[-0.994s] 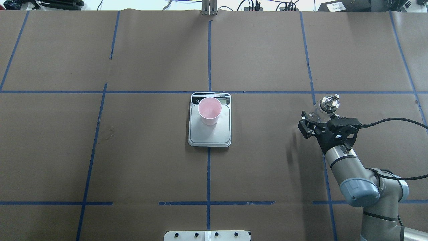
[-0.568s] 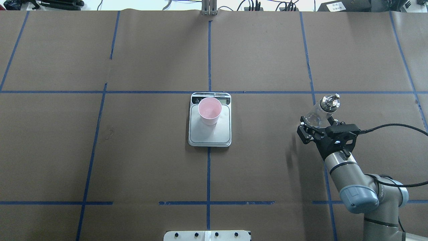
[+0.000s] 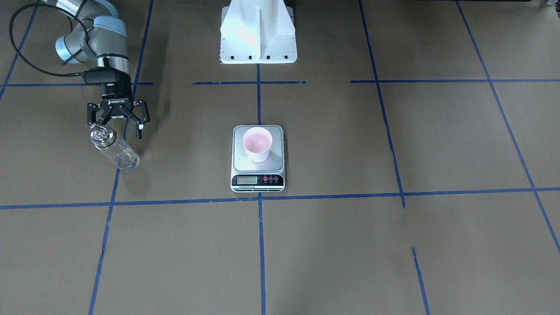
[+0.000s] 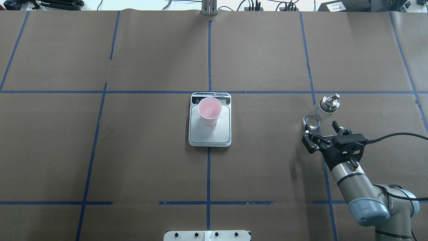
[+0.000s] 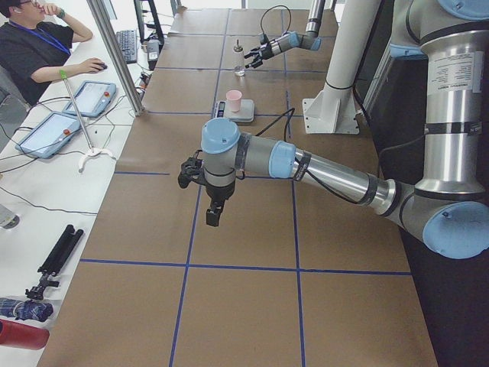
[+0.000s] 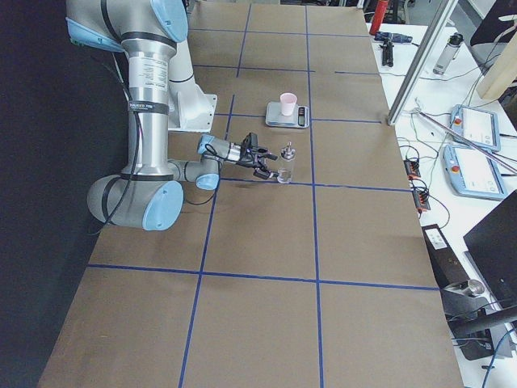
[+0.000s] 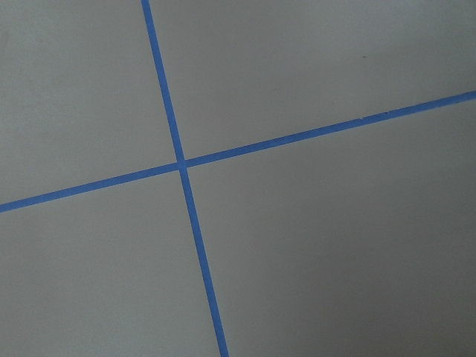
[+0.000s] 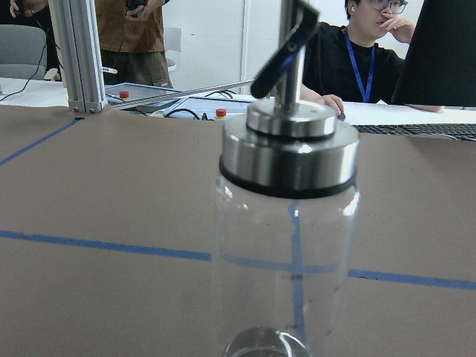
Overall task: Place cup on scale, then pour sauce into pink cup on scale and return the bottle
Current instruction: 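Lower the dispenser onto the table and open the right gripper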
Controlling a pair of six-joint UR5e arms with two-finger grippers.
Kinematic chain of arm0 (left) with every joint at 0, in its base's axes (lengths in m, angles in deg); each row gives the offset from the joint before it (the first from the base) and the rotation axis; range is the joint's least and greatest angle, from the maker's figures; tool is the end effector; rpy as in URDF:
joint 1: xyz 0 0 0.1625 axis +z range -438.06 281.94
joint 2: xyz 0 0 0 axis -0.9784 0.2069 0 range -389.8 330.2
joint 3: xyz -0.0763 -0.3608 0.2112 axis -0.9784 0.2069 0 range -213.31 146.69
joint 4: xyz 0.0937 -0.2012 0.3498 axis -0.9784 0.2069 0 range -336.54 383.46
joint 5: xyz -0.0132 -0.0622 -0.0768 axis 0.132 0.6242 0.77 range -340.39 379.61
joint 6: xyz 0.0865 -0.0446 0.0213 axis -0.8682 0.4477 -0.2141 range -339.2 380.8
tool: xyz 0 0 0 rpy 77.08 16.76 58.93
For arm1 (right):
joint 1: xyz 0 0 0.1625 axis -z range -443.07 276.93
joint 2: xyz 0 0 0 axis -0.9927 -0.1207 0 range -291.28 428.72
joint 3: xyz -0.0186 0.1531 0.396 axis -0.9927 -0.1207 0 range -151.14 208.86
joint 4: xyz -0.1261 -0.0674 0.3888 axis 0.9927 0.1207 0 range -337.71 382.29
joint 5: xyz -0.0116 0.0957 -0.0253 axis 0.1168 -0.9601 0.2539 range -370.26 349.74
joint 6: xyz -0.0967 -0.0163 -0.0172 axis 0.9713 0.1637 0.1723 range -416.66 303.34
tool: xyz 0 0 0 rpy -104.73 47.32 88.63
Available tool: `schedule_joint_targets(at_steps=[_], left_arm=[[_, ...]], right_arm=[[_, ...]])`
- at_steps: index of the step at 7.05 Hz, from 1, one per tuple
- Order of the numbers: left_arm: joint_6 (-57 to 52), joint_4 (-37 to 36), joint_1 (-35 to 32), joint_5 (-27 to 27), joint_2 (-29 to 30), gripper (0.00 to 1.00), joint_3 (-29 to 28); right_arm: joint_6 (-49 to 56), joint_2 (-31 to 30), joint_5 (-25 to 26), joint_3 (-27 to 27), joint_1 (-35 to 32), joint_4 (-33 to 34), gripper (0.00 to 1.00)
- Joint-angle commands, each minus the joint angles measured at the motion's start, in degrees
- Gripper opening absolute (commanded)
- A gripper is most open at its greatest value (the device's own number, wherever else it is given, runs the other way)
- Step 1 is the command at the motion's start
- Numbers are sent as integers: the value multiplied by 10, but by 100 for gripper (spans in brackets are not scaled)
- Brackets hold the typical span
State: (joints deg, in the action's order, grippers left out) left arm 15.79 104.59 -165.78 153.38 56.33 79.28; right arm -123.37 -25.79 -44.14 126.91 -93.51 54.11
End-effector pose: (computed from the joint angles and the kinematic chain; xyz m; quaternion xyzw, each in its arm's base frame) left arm -0.0462 -0.4556 0.5145 0.0885 0.3693 0.0907 0.9206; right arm -0.4075 -0.2947 0.5004 0.5177 -0.3160 0.1550 0.7798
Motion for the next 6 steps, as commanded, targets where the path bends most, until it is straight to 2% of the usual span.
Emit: schedule_joint_targets(at_steps=[1, 3, 4, 5, 6], left_arm=[[0, 0, 0, 0, 0, 100, 0], [0, 0, 0, 0, 0, 100, 0], [0, -1, 0, 0, 0, 100, 1], [0, -1, -1, 0, -1, 100, 1], [0, -1, -1, 0, -1, 100, 1]], right_arm=[[0, -32, 11, 34, 19, 0, 100], [1, -87, 9, 59, 24, -22, 100], [14, -136, -9, 54, 27, -130, 100], [48, -170, -26, 51, 26, -187, 100], [94, -175, -29, 39, 25, -232, 100]])
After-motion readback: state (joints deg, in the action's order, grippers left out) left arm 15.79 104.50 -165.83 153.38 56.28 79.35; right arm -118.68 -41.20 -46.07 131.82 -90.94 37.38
